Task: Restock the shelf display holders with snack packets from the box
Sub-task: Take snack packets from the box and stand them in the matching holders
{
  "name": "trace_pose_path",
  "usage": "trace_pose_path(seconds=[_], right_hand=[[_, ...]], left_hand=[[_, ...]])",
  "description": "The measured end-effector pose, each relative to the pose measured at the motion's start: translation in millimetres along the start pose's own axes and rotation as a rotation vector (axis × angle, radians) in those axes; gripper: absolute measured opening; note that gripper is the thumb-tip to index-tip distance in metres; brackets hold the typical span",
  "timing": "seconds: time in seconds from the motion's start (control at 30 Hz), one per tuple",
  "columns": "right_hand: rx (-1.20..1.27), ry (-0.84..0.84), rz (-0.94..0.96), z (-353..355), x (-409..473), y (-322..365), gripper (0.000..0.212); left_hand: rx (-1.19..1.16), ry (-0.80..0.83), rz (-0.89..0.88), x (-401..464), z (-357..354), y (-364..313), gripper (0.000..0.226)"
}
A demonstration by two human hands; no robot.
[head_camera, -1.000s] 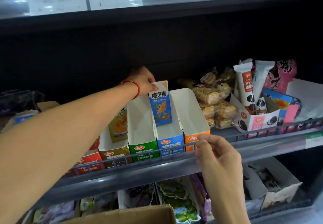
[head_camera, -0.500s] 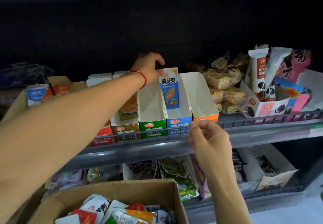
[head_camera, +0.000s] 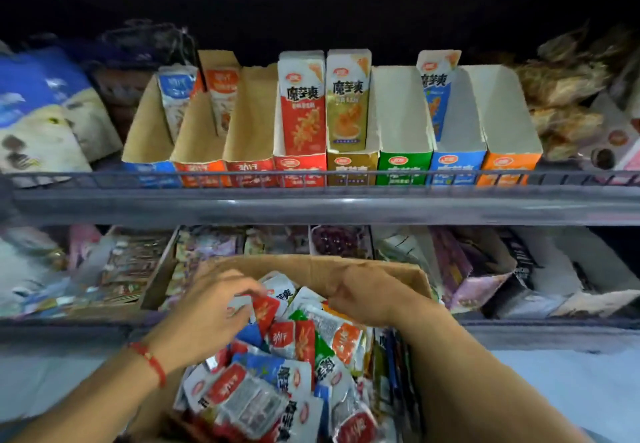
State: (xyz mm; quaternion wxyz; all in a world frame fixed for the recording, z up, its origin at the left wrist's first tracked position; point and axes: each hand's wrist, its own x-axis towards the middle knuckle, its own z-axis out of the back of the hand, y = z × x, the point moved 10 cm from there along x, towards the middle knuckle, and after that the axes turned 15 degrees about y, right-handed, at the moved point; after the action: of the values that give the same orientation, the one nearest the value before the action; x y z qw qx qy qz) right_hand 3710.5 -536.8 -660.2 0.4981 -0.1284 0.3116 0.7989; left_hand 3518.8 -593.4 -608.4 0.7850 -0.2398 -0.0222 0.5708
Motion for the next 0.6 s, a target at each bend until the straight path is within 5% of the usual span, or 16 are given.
trace_pose_path(seconds=[0.17,0.33,0.43,0.6], right_hand=[[-0.179,0.141,-0.208,-54,17,-22,0.047],[-0.037,0.134,-0.253,-70,23,-29,0.028],[0.052,0.087,-0.231,-66,21,-32,0.011],[0.175,-0.123,-0.160,-18,-9,-23,0.016]], left_hand=[[-0.006,0.019,0.027,-8,-13,19,0.031],[-0.055,0.001,0.020,-12,-13,24,0.029],[-0.056,0.009,0.017,-13,-13,17,0.028],[0.024,-0.005,0.023,-13,-15,3,0.028]])
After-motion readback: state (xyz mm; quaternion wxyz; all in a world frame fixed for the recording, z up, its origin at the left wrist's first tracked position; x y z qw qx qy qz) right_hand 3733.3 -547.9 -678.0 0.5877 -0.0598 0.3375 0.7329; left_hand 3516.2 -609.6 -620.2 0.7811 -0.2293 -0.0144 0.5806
